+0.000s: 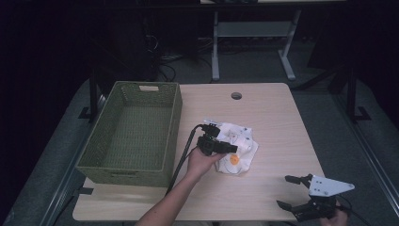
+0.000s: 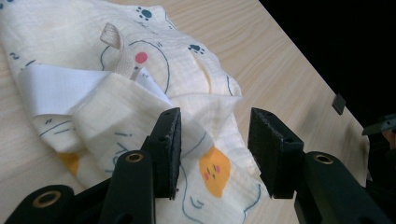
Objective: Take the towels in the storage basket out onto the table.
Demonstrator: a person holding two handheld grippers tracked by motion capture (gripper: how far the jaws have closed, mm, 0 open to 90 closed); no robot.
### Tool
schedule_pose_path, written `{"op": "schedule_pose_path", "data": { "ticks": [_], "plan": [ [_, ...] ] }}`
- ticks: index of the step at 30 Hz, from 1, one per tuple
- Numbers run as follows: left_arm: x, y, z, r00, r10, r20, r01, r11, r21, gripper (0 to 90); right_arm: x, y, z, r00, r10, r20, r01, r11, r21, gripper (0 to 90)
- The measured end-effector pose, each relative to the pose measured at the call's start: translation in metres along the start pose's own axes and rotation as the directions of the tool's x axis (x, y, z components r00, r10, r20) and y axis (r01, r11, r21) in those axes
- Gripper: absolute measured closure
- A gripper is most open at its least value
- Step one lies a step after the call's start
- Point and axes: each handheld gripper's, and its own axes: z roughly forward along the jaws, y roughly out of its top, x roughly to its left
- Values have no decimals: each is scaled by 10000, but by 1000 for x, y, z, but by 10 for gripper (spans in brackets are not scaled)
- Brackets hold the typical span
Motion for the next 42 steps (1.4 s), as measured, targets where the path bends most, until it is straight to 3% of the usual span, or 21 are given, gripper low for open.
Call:
{"op": "schedule_pose_path", "data": {
  "ticks": [8,14,18,27,34,42],
  "plan": [
    [0,-17,-17,9986,415,322,-401,9982,-442,515,-1,-1,2,9999,106,110,-107,9999,98,138],
    [2,-29,-27,9969,523,593,-484,9967,-657,479,-1,-1,5,9998,102,157,-106,9996,266,138],
    [-1,-40,-33,9953,829,498,-790,9940,-754,438,-1,-2,5,9999,93,140,-99,9993,374,138],
    [-1,-54,-43,9942,952,509,-899,9910,-991,366,-1,-3,6,9998,112,187,-119,9991,411,138],
    [-5,-63,-49,9904,1343,342,-1300,9858,-1067,353,-1,-3,7,9996,159,218,-169,9987,479,138],
    [-8,-73,-53,9885,1486,263,-1450,9835,-1077,337,-1,-4,7,9995,224,234,-236,9984,505,138]
  ]
}}
